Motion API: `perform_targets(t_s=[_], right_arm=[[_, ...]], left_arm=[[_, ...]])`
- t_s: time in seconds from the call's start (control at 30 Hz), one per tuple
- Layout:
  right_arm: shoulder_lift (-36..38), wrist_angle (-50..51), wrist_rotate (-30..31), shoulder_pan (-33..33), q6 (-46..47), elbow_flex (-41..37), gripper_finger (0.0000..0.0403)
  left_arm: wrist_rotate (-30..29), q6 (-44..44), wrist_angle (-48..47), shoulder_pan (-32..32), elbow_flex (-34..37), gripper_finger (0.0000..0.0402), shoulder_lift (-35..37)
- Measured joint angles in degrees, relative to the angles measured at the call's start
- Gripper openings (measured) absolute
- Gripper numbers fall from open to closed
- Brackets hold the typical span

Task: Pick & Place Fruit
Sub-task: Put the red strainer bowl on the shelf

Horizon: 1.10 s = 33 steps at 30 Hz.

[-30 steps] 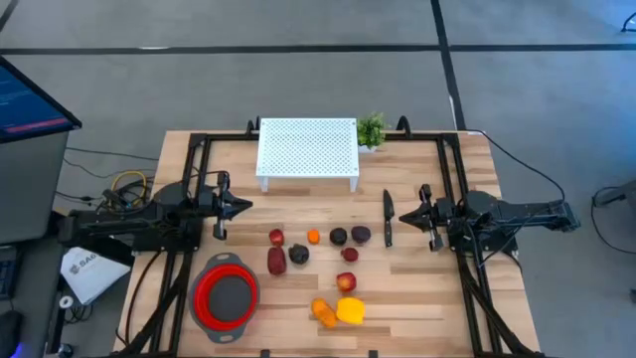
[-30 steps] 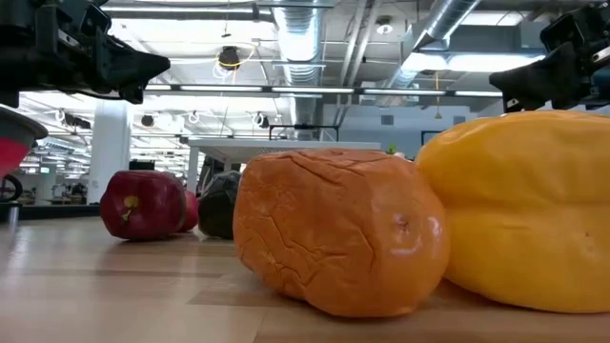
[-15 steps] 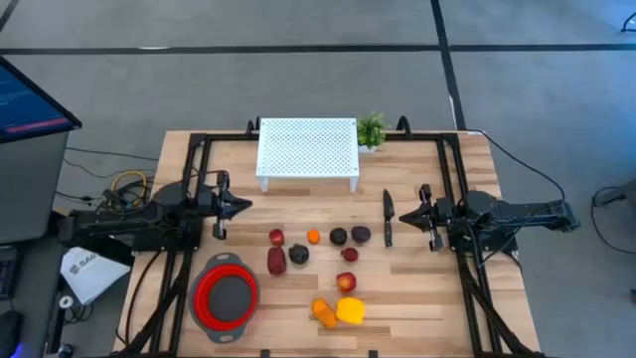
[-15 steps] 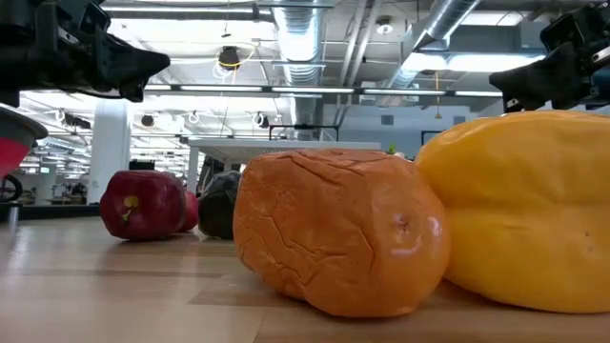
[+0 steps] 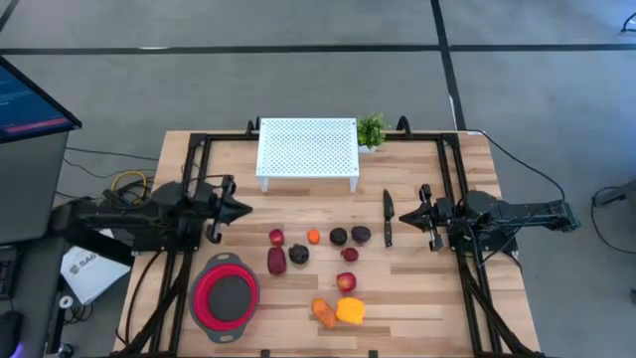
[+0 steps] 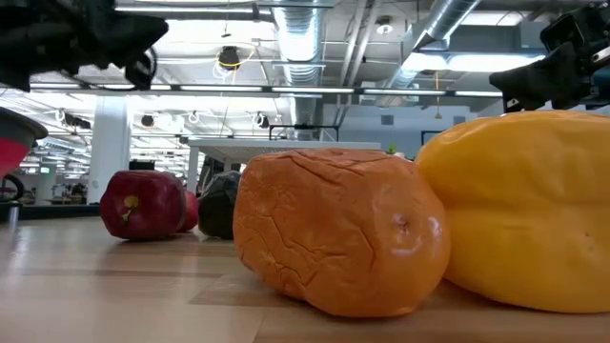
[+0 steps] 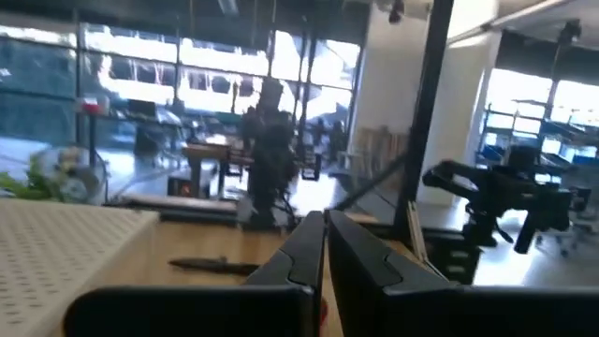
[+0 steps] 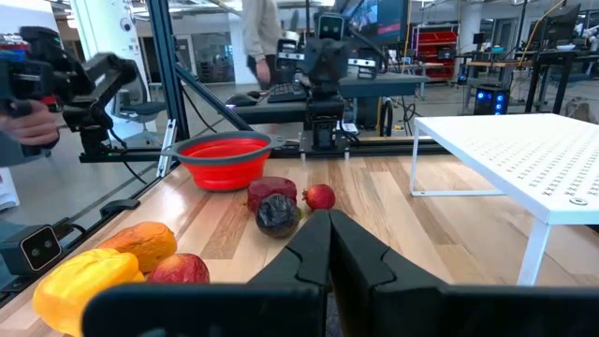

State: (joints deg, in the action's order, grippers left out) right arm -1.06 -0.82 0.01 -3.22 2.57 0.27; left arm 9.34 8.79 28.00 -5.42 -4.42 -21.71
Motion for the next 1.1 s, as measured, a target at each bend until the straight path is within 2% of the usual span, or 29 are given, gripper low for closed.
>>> perform_targets(t_s=[0.07,0.17,0.33,0.53,0.63,0.83,1.1], right_arm=[[0.00,-0.02,0.00,0.00,0.00,-0.02,0.0000],[0.00,0.00,0.00,0.01,0.00,-0.01,0.0000],[0.00,-0.02,0.00,0.01,0.00,-0.01,0.0000],[0.00,-0.02,0.00,0.02,0.00,-0.02,0.0000],[0.00,-0.02,0.00,0.01,0.00,-0.01,0.0000],[0.00,0.00,0.00,0.00,0.00,-0.02,0.0000],[0.00,-0.02,0.00,0.02,0.00,-0.02,0.0000]], left_arm=[[-0.44,-1.23,-1.99,2.58,-3.50,0.0016,-6.33],[-0.44,-2.09,-11.52,6.21,-11.05,0.0026,-15.95],[1.39,-2.45,-39.04,10.47,-26.15,0.0076,-28.90],[4.13,-1.16,-68.53,13.81,-39.84,0.0165,-36.10],[4.18,1.51,-79.41,14.65,-41.62,0.0210,-36.53],[4.76,5.40,-82.78,17.38,-36.63,0.0264,-36.74],[4.77,10.78,-77.13,20.00,-30.45,0.0259,-38.04]])
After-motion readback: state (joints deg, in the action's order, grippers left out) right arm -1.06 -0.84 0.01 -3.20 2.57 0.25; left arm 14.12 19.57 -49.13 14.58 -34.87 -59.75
